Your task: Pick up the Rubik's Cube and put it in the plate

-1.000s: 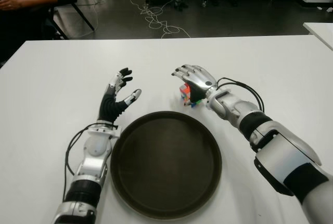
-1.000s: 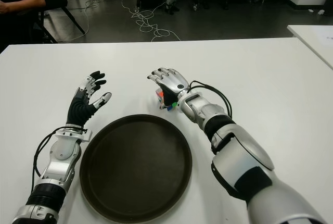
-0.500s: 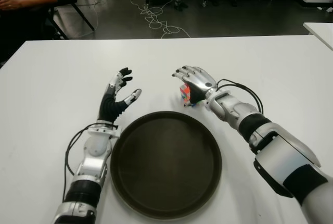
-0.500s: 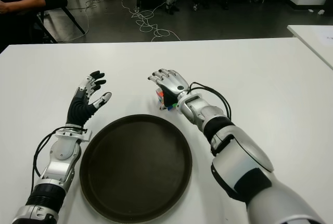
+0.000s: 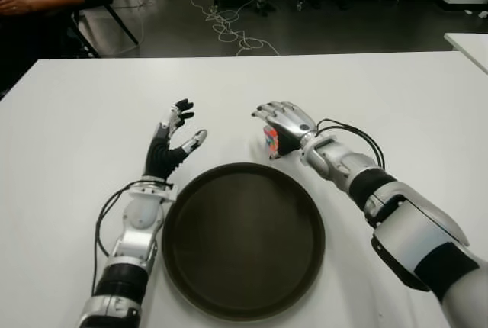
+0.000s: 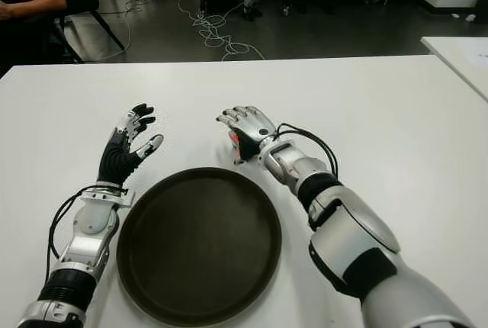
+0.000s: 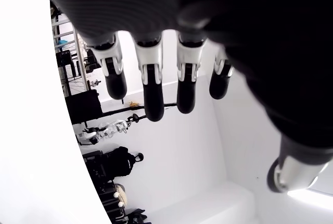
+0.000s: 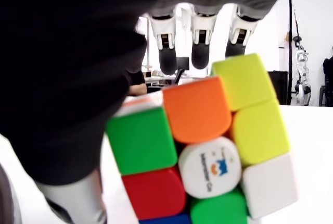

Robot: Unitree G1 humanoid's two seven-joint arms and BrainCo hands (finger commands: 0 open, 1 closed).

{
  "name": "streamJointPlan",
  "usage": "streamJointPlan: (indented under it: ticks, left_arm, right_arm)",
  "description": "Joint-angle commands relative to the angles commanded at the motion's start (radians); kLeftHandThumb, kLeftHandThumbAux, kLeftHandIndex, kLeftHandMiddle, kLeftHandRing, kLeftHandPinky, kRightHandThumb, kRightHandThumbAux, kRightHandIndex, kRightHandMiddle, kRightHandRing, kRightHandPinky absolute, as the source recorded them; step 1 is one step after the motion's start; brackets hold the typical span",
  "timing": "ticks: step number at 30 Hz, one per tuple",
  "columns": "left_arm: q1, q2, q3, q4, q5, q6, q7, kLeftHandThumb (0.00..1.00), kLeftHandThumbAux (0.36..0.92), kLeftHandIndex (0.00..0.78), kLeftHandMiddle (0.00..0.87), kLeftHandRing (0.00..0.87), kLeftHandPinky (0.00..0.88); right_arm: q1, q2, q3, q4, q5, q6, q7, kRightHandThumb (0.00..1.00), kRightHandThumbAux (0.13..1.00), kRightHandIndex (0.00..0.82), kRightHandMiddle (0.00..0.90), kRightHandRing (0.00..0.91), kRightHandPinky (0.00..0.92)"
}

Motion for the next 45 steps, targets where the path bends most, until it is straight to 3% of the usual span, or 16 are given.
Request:
streamJointPlan:
  ticks: [5,16,26,36,40,45]
  left_arm:
    - [-0.001,0.001,0.001,0.002,-0.003,-0.001,-0.003,0.057,0.593,0.101,0.174,0.142,0.072]
    - [-0.003,0.001,0.000,0.007,-0.004,-0.008,-0.004,0.066,0.594,0.101,0.159,0.148,0.102]
    - [0.002,0.005,0.000,-0.003,-0.004,-0.007,-0.009,0.054,0.590,0.097,0.154,0.143,0.098]
    - [0.014,0.005,-0.002,-0.031,0.005,0.014,-0.002,0.064,0.602,0.106,0.160,0.154,0.118]
    - [0.018,0.005,-0.003,-0.038,0.006,0.020,-0.003,0.064,0.590,0.105,0.158,0.139,0.069]
    - [0.017,0.008,-0.002,-0.034,0.006,0.020,-0.004,0.062,0.583,0.098,0.154,0.127,0.074]
  right_arm:
    - [0.000,0.003,0.008,0.003,-0.003,0.026,0.010,0.000,0.839,0.114,0.134,0.168,0.204]
    - [0.004,0.007,0.018,0.005,-0.009,0.071,-0.014,0.000,0.893,0.210,0.244,0.299,0.337]
    - [0.008,0.007,0.013,0.008,-0.002,0.082,-0.061,0.000,0.914,0.258,0.301,0.379,0.401]
    - [0.002,-0.004,0.000,0.010,0.010,0.082,-0.059,0.000,0.931,0.279,0.342,0.421,0.435]
    - [-0.001,-0.011,-0.003,0.011,0.013,0.078,-0.050,0.000,0.939,0.287,0.367,0.447,0.454]
    - [-0.010,-0.026,-0.008,0.009,0.015,0.071,-0.033,0.000,0.938,0.301,0.388,0.469,0.474]
